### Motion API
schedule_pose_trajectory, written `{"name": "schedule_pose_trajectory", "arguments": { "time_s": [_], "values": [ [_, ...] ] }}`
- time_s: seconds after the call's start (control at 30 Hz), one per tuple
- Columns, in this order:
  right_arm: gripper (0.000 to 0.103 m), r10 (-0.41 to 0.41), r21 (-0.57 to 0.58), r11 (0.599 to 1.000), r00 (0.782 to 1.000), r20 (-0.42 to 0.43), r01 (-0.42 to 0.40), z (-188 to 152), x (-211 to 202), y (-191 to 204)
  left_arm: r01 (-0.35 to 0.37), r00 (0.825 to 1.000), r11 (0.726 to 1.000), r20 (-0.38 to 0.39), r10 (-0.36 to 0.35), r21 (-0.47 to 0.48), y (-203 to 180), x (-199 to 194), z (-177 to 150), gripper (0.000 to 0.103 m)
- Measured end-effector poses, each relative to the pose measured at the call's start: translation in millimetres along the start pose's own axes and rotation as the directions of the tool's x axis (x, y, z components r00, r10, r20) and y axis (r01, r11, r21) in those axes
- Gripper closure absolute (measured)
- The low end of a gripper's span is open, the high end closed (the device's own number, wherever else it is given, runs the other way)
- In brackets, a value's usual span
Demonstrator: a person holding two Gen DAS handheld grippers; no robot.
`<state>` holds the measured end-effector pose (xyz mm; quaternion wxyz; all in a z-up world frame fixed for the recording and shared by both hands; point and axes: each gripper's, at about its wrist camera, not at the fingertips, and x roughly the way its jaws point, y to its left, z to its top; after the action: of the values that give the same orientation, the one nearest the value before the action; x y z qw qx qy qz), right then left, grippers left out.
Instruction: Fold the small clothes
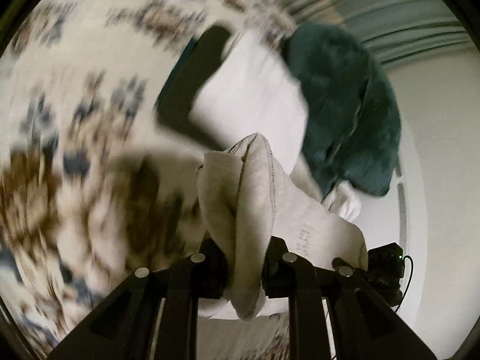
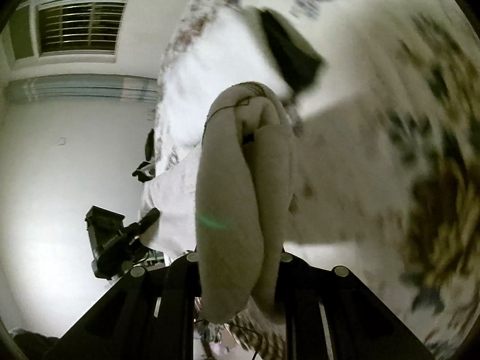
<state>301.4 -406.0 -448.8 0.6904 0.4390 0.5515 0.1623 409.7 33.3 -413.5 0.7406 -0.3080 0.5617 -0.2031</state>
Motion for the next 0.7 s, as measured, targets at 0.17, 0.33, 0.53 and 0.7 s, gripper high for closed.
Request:
{"name": "schedule_pose_trajectory", "arguments": {
  "time_s": [0.17, 0.33, 0.53, 0.7],
  "values": [
    [0.085, 0.047, -0.041, 0.998, 0.995, 0.088, -0.044, 98, 15, 55, 0.009, 0.997, 0.998, 0.071, -0.013, 0.057, -30, 2, 103, 0.088],
    [0.085, 0.025, -0.035, 0.999, 0.992, 0.128, -0.02, 184, 64, 70, -0.055, 0.996, 0.997, 0.069, 0.051, 0.056, -19, 49, 196, 0.087],
    [0.085, -0.128, -0.003, 0.992, 0.983, 0.129, 0.129, 244, 111, 52, -0.203, 0.979, 0.973, 0.012, 0.203, 0.107, -3, 101, 222, 0.083],
    [0.066, -0.259, -0.011, 0.965, 0.959, 0.119, 0.262, 253, 118, 48, -0.294, 0.956, 0.948, 0.053, 0.289, 0.124, -2, 96, 227, 0.029]
  ]
}}
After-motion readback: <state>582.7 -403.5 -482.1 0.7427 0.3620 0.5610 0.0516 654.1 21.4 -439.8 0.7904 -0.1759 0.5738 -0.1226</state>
